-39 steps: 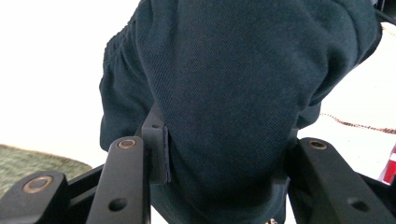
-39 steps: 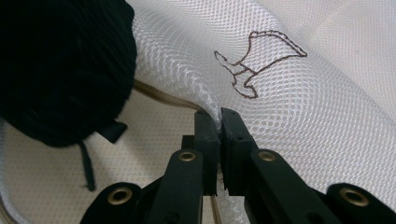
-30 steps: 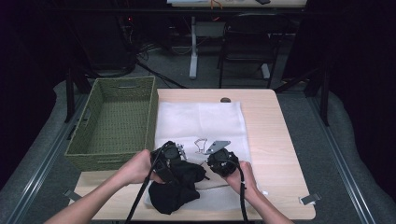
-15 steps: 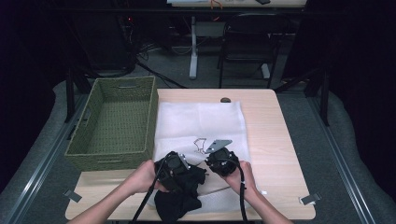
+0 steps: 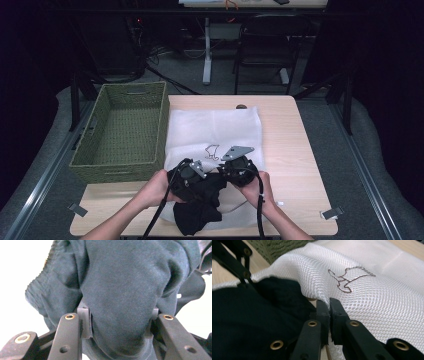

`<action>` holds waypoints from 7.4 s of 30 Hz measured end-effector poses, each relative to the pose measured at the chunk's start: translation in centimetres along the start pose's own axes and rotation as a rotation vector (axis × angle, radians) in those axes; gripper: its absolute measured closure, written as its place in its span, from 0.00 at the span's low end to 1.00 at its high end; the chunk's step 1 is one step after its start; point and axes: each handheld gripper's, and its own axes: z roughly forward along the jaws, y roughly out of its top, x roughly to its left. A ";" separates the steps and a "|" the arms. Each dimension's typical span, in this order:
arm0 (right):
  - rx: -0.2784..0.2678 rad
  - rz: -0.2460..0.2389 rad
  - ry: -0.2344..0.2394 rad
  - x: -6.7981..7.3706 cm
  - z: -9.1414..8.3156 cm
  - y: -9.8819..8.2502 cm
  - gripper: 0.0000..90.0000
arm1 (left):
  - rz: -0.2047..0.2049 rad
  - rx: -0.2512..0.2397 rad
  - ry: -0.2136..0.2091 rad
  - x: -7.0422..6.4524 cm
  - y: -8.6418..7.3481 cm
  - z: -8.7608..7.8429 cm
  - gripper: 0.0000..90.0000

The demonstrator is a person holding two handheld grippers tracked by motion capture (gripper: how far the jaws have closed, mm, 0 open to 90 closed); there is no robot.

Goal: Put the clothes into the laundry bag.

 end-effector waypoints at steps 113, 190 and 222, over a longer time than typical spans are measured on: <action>0.011 0.074 0.069 -1.2 -0.3 -0.5 0.97 | -0.222 -0.095 0.145 1.8 -2.2 3.8 0.10; -0.017 0.145 0.103 -1.7 -1.3 0.0 0.97 | -0.343 -0.417 0.382 2.4 0.4 7.8 0.88; -0.001 0.210 0.131 -1.8 -1.3 0.0 0.96 | -0.357 -0.479 0.372 2.8 1.5 8.9 0.95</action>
